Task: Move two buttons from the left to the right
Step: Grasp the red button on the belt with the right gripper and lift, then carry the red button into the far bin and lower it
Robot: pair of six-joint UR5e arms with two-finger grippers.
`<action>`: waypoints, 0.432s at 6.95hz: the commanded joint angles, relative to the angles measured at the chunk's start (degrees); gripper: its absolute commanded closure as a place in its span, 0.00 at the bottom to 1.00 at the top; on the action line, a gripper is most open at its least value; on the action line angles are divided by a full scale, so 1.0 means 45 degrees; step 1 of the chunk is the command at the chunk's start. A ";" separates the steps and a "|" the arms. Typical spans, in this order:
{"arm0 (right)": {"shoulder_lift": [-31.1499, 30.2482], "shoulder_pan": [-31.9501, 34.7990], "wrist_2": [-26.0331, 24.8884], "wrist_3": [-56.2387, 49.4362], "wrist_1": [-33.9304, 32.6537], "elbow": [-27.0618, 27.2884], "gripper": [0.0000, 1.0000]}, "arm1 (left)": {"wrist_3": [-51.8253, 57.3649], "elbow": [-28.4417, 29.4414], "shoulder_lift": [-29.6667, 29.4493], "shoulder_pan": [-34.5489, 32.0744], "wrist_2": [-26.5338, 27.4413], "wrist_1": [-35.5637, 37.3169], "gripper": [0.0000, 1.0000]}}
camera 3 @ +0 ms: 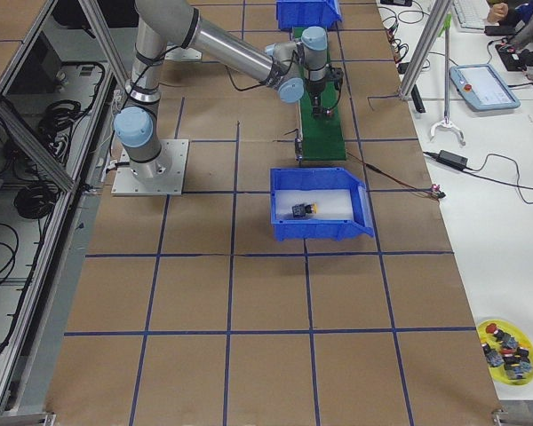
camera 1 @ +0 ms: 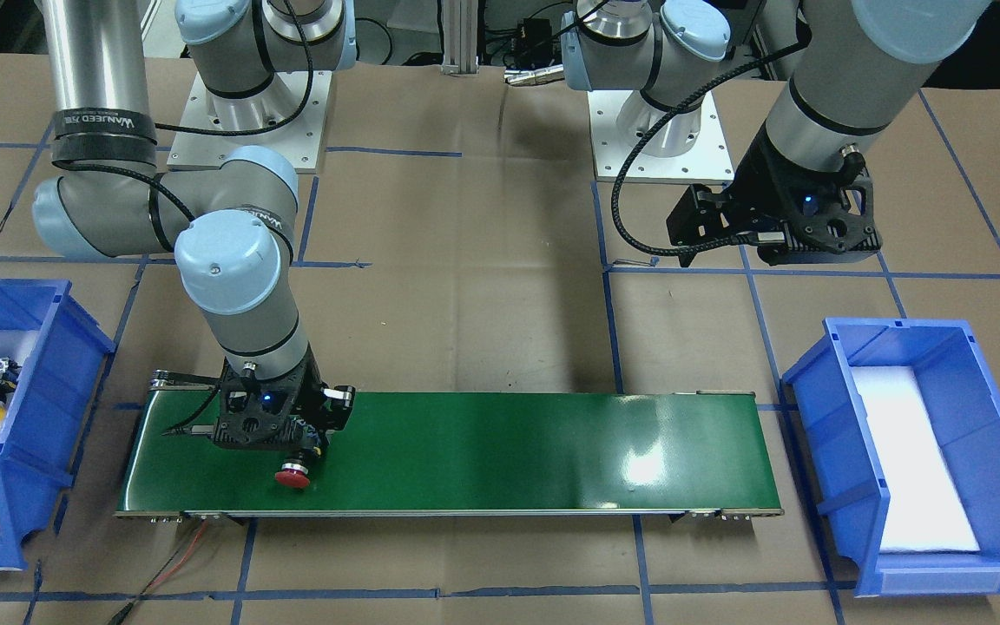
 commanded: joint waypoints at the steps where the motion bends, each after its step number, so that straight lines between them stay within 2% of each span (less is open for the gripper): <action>1: -0.0816 -0.0641 -0.0454 -0.0433 0.0232 0.0018 0.98 | 0.0015 0.0031 -0.0007 0.0000 -0.0004 0.0000 0.00; 2: -0.1788 -0.1245 -0.0496 -0.1150 0.0852 0.0076 0.98 | 0.0015 0.0031 0.0013 0.0000 -0.0004 0.0000 0.00; 3: -0.2668 -0.2547 -0.0342 -0.2163 0.2057 0.0019 0.98 | 0.0015 0.0031 0.0013 0.0000 -0.0004 0.0000 0.00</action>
